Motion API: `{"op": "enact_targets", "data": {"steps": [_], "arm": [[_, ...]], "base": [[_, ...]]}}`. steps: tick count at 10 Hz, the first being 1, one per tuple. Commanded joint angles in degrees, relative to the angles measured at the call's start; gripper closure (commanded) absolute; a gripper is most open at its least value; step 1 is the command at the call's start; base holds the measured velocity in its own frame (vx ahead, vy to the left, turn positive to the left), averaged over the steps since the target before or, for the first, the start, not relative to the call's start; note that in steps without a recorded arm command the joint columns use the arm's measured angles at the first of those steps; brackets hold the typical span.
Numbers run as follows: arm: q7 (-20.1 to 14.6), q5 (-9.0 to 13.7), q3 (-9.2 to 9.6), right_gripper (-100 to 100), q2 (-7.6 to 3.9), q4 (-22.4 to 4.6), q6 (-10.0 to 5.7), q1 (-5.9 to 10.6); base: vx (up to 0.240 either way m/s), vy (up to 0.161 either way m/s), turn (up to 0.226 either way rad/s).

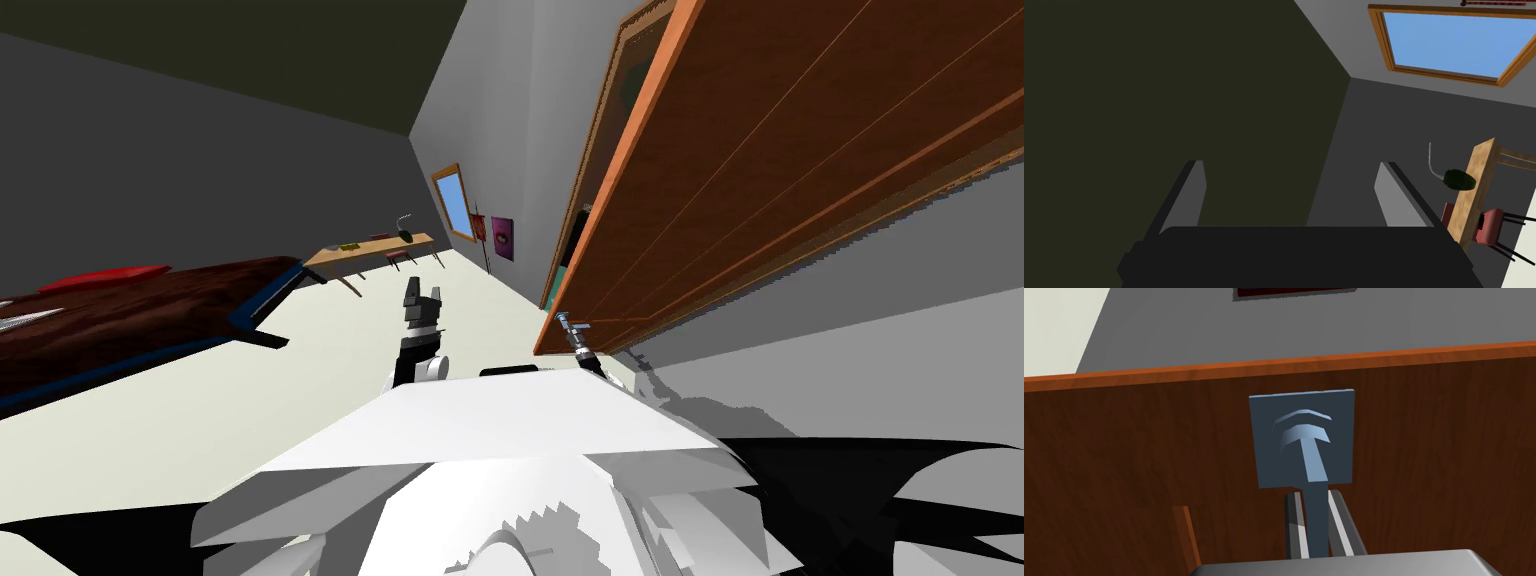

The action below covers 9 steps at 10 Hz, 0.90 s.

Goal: Pull the door open

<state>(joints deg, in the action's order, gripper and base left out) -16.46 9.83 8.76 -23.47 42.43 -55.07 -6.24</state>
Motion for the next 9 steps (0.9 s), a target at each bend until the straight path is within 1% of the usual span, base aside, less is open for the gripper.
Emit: {"op": "enact_targets", "data": {"steps": [1,5,6,7,8,9], "arm": [[-0.91,0.09,0.57,100,-0.44,-1.48,-1.86,-0.66],[-3.30,0.98,0.66,100,-2.89,-4.72,-6.09,-1.81],[-3.30,0.98,0.66,100,-2.89,-4.72,-6.09,-1.81],[-3.98,1.24,0.69,100,-3.58,-5.64,-7.29,-2.14],[-4.30,1.36,0.70,100,-3.90,-6.06,-7.85,-2.29],[-4.05,1.18,0.86,100,-3.54,-5.78,-7.22,-2.10]], "base": [[-0.197,-0.036,0.221],[-0.214,-0.053,0.236],[-0.141,-0.050,0.062],[-0.127,-0.049,0.152],[-0.147,-0.035,0.172],[-0.061,-0.010,0.034]]}}
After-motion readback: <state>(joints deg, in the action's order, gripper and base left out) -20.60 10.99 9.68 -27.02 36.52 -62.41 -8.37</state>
